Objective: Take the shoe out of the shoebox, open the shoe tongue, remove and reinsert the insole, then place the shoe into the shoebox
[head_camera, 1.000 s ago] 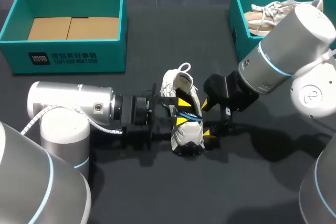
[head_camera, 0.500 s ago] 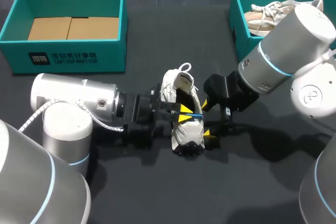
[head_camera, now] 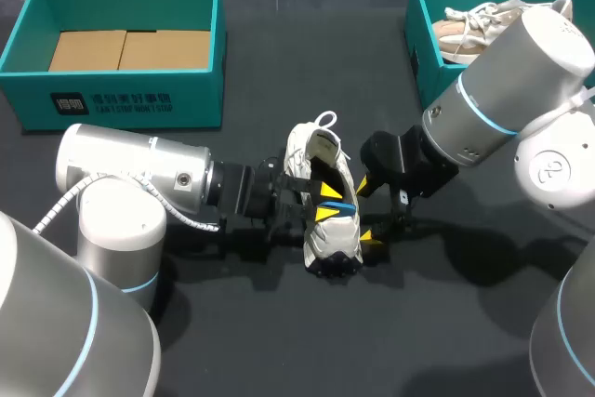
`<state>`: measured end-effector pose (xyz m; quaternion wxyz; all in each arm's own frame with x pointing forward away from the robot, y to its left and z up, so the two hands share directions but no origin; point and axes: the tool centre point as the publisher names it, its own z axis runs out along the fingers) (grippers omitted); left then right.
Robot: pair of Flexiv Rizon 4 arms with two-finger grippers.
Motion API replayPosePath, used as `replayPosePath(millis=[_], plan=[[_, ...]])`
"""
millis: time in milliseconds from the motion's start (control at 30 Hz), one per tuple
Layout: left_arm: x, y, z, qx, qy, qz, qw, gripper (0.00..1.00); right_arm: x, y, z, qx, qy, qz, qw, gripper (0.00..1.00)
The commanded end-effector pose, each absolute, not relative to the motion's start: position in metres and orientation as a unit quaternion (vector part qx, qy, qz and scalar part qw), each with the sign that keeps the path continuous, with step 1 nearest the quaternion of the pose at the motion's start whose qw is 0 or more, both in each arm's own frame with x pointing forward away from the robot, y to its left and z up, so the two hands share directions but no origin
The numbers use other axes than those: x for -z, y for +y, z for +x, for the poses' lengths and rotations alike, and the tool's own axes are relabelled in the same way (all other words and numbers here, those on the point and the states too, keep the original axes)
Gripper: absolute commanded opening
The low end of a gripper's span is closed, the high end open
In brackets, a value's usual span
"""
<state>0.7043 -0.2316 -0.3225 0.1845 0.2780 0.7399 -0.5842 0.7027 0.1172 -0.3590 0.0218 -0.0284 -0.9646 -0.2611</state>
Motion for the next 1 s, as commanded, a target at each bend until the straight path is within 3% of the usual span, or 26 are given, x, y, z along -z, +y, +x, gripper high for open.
replayPosePath(millis=[33, 433, 1000], plan=[[0.308, -0.219, 0.702, 0.587, 0.739, 0.277, 0.183, 0.43, 0.360, 0.118, 0.702, 0.261, -0.965, -0.029, 0.021, 1.00], [0.293, -0.212, 0.705, 0.570, 0.753, 0.285, 0.164, 0.43, 0.360, 0.118, 0.702, 0.261, -0.965, -0.029, 0.021, 1.00], [0.279, -0.173, 0.689, 0.498, 0.795, 0.326, 0.122, 0.42, 0.323, 0.051, 0.685, 0.246, -0.967, -0.067, 0.011, 1.00]])
